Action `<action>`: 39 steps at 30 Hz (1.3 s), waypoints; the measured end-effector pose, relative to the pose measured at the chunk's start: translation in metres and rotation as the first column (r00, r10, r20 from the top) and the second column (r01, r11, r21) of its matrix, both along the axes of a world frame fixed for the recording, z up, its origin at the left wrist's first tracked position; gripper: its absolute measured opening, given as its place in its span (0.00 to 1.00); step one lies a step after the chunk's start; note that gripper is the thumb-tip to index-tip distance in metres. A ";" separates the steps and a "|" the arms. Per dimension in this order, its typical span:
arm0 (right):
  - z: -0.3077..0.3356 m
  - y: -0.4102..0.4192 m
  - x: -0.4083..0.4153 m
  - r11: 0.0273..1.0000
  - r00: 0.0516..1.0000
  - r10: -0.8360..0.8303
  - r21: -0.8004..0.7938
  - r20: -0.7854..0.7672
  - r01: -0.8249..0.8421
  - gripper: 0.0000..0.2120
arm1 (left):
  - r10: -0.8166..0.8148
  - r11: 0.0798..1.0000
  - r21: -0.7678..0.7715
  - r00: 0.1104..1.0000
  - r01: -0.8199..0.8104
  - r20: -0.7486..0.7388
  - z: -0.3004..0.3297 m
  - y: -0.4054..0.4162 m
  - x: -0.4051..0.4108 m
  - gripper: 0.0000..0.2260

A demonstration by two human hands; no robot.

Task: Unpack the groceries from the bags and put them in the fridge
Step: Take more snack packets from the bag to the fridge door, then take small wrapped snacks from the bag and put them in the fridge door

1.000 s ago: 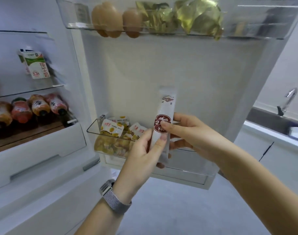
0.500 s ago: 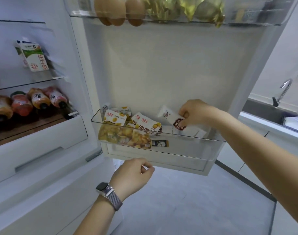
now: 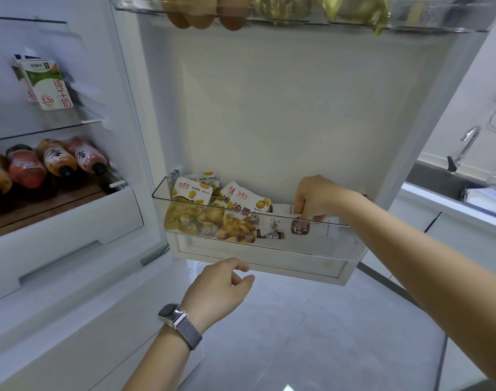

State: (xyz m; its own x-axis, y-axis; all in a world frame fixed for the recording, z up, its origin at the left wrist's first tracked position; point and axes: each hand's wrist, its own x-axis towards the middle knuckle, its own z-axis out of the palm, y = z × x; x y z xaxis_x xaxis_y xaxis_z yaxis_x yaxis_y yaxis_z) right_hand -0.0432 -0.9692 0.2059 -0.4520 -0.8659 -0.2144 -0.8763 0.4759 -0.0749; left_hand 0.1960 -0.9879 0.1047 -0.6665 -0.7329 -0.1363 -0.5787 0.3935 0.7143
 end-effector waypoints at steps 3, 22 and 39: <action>-0.001 0.001 -0.003 0.999 0.999 -0.036 -0.024 -0.012 0.036 0.11 | -0.010 1.000 0.000 1.000 0.010 -0.004 -0.003 -0.003 0.001 0.11; -0.030 0.177 0.035 0.447 0.945 -0.258 -0.842 0.202 0.302 0.03 | -0.377 0.926 -0.018 0.926 0.377 -0.001 -0.017 0.020 -0.059 0.10; -0.149 0.486 -0.013 0.310 0.365 -0.842 -0.197 0.397 0.930 0.30 | -0.828 0.511 -0.113 0.523 0.852 0.202 -0.051 0.235 -0.237 0.26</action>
State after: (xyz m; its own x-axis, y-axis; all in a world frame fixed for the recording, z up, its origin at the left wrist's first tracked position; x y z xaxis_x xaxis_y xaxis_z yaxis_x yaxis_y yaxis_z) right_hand -0.0563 -0.4829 0.0565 -0.9795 0.0172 -0.2006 0.1192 0.8525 -0.5090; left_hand -0.0414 -0.7530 0.0536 -0.9718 0.1463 -0.1848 0.0258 0.8455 0.5333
